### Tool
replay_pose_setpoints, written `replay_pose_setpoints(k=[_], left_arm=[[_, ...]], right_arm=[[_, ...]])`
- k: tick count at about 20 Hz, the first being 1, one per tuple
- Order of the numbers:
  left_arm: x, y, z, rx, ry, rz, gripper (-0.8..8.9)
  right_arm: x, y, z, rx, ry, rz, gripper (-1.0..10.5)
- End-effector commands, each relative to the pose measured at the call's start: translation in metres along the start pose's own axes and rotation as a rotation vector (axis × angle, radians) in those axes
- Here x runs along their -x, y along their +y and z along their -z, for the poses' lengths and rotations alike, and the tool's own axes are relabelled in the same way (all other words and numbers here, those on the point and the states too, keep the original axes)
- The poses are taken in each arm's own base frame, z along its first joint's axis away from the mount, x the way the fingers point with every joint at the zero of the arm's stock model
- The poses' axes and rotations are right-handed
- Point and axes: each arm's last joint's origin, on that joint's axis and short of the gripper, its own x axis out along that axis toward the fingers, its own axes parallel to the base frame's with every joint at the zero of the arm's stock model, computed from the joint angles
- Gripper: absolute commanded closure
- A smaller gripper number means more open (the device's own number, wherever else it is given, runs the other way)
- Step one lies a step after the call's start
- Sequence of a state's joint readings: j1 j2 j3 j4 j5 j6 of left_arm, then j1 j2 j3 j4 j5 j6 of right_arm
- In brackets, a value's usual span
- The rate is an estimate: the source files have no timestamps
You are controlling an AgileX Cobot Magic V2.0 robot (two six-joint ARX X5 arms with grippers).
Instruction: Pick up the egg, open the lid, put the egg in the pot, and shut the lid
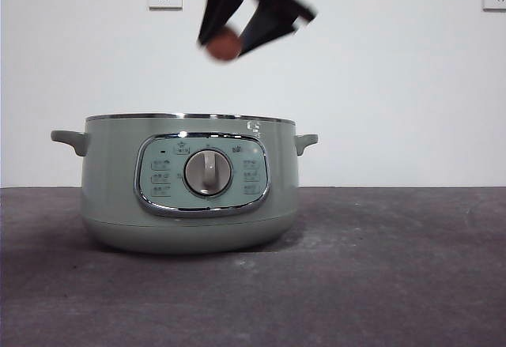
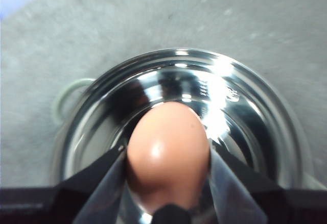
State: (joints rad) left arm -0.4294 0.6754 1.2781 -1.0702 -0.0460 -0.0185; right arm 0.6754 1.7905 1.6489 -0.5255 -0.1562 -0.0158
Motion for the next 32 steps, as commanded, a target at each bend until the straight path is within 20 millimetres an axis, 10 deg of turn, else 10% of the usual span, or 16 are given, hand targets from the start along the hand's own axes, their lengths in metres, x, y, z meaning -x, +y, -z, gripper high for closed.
replay_pose_setpoints(k=[1,7,19,24,28,32], left_arm=[[0.004,0.000,-0.004,0.015,-0.056,-0.001,8.22],[0.004,0.000,-0.004,0.014,-0.056,0.001,8.22],[0.004,0.000,-0.004,0.014,-0.055,0.002,8.22],[0.003,0.000,-0.004,0.013,-0.048,0.002,8.22],[0.001,0.000,-0.006,0.014,-0.050,0.002,8.22],[-0.023,-0.002,-0.017,0.004,-0.025,0.008,8.22]], right_arm=[[-0.039,-0.001,0.005,0.023,0.041,-0.007,9.6],[-0.103,-0.006,0.039,0.039,0.172,-0.010,9.6],[-0.134,0.002,0.068,0.127,0.307,0.037,9.6],[-0.131,0.003,0.065,0.118,0.307,0.037,5.3],[-0.083,0.008,0.029,0.124,0.171,0.060,5.3],[0.038,0.020,-0.014,0.108,-0.002,0.178,5.4]])
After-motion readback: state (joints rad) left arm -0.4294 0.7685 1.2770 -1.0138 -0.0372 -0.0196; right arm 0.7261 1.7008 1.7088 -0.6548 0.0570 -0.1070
